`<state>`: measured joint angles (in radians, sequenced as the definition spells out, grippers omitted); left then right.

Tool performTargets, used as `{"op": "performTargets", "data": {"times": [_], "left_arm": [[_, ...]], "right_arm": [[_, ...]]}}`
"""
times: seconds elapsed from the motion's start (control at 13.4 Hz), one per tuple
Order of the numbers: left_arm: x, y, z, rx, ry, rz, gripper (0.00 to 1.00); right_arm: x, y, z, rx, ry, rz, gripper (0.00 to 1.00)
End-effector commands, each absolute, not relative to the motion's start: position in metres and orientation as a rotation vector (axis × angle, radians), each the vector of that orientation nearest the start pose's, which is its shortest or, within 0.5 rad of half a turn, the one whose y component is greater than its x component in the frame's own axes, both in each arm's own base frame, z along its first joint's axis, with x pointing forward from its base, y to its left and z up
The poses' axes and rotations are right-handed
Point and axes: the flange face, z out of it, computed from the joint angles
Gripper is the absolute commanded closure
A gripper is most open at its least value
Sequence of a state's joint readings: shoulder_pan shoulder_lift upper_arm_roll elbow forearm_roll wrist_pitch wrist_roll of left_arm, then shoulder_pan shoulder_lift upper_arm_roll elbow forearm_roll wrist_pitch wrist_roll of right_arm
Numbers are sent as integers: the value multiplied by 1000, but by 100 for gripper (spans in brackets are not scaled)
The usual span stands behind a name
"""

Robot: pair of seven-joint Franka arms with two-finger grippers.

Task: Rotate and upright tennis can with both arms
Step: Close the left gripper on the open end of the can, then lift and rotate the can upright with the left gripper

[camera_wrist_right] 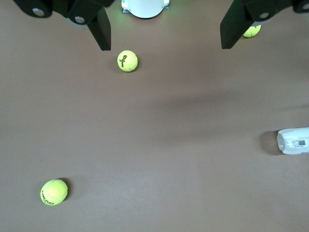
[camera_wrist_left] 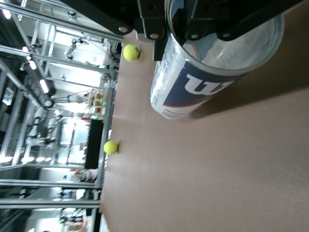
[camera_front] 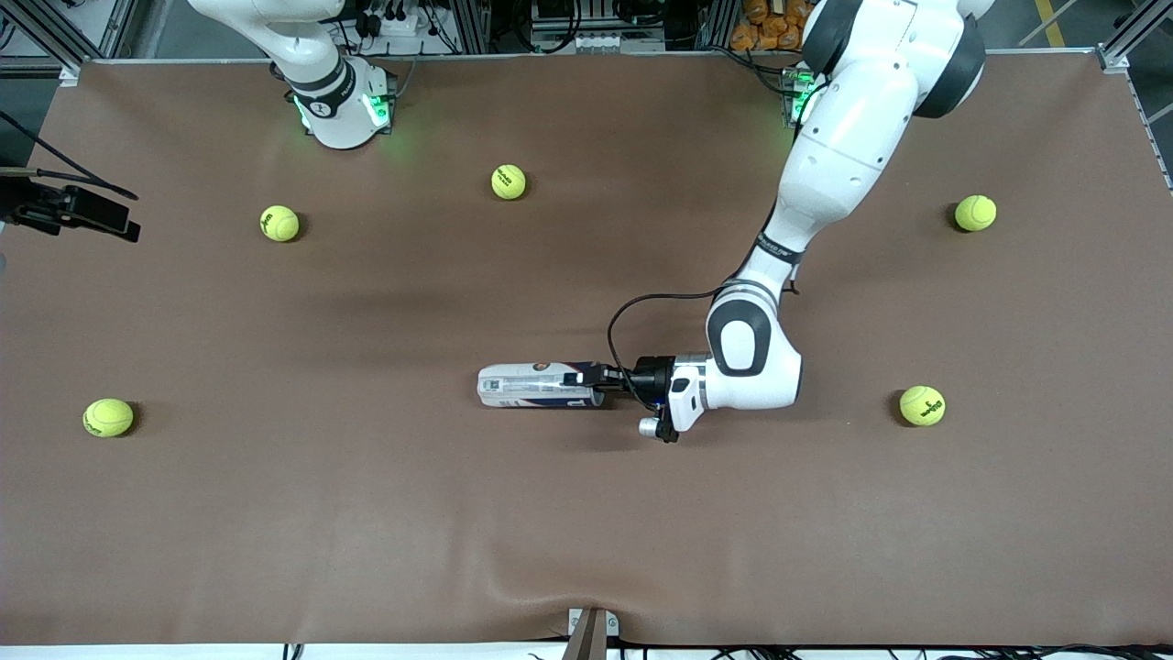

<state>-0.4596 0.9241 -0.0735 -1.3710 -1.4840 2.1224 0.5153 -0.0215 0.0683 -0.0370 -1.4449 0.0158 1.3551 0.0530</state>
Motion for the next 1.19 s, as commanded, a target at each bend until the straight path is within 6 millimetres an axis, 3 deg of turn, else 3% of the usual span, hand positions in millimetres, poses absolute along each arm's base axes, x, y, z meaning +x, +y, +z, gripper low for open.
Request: {"op": "performTargets", "data": {"times": [0.0, 0.22, 0.45, 0.59, 0.82, 0.97, 1.12], "left_arm": [[624, -404, 221, 2015, -21, -189, 100], [628, -398, 249, 2199, -118, -205, 100], [620, -408, 311, 2412, -190, -181, 100], [605, -425, 356, 2539, -185, -144, 100], [565, -465, 412, 2700, -135, -70, 100], [535, -496, 416, 2796, -108, -36, 100], [515, -511, 410, 2957, -175, 60, 100]], "right_arm": [[548, -37, 631, -3113, 164, 234, 0], [549, -38, 633, -3113, 167, 215, 0], [549, -38, 633, -3105, 169, 214, 0], [549, -38, 633, -3093, 171, 213, 0], [549, -41, 632, -3077, 181, 213, 0], [549, -41, 632, -3070, 180, 215, 0], [549, -41, 631, -3069, 179, 217, 0]]}}
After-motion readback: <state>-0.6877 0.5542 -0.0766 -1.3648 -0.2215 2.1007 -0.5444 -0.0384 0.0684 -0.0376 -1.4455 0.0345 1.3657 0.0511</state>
